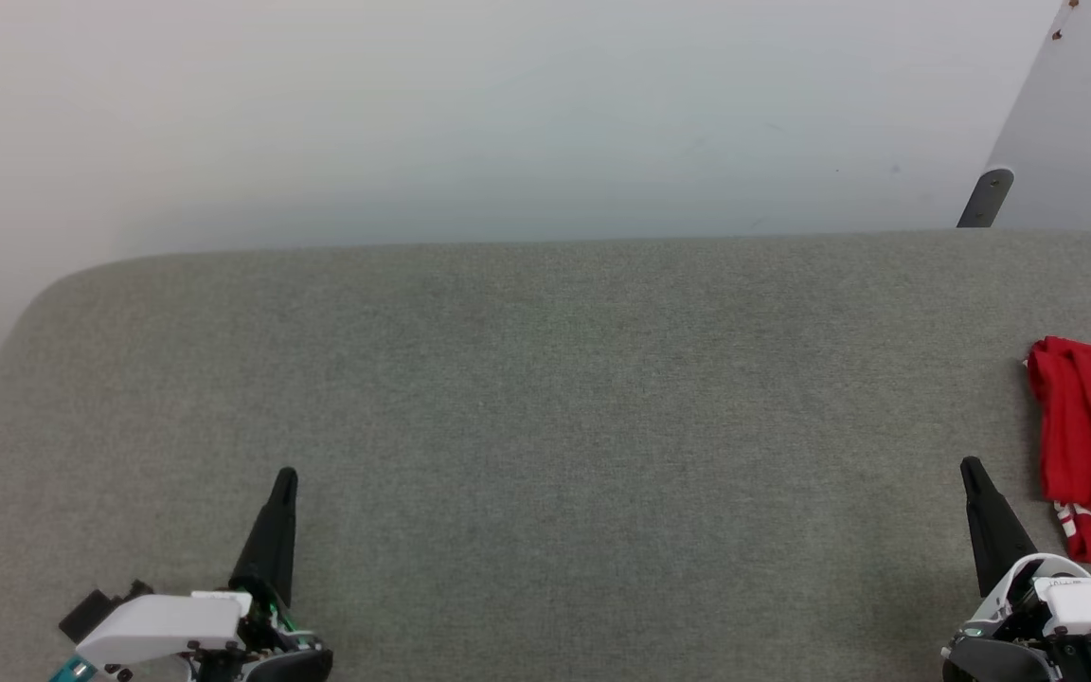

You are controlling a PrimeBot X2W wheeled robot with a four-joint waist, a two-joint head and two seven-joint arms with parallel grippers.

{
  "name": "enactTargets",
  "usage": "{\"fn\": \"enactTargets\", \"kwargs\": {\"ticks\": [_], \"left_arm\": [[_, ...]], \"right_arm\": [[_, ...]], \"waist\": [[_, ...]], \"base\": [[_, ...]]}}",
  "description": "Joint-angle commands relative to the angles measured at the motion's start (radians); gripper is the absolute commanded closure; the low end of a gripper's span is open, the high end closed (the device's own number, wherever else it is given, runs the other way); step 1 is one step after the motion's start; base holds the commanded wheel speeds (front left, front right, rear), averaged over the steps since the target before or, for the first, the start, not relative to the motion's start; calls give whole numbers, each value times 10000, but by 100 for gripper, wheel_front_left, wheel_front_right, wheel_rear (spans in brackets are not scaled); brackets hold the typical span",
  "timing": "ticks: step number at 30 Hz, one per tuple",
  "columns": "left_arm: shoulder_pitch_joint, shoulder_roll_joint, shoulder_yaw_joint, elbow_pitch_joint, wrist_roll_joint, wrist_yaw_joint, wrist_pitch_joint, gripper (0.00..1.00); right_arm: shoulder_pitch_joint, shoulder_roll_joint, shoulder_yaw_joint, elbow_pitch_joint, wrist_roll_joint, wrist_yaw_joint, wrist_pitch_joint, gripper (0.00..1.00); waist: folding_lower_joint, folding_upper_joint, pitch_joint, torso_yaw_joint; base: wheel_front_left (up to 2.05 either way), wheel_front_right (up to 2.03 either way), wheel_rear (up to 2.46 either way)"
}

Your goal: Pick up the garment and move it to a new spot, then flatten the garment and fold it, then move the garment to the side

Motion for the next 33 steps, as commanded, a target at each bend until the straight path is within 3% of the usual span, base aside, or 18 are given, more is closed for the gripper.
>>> {"fn": "enactTargets", "kwargs": {"ticks": [1, 33], "left_arm": [[-95, 1, 25, -14, -33, -38, 29, 100], [-93, 1, 20, -14, -34, -40, 28, 100]], "right_arm": [[-35, 36, 8, 0, 41, 4, 21, 100], [-34, 36, 9, 0, 42, 4, 20, 100]], "waist": [[0, 0, 0, 0], [0, 0, 0, 0]], "base": [[0, 0, 0], [0, 0, 0]]}}
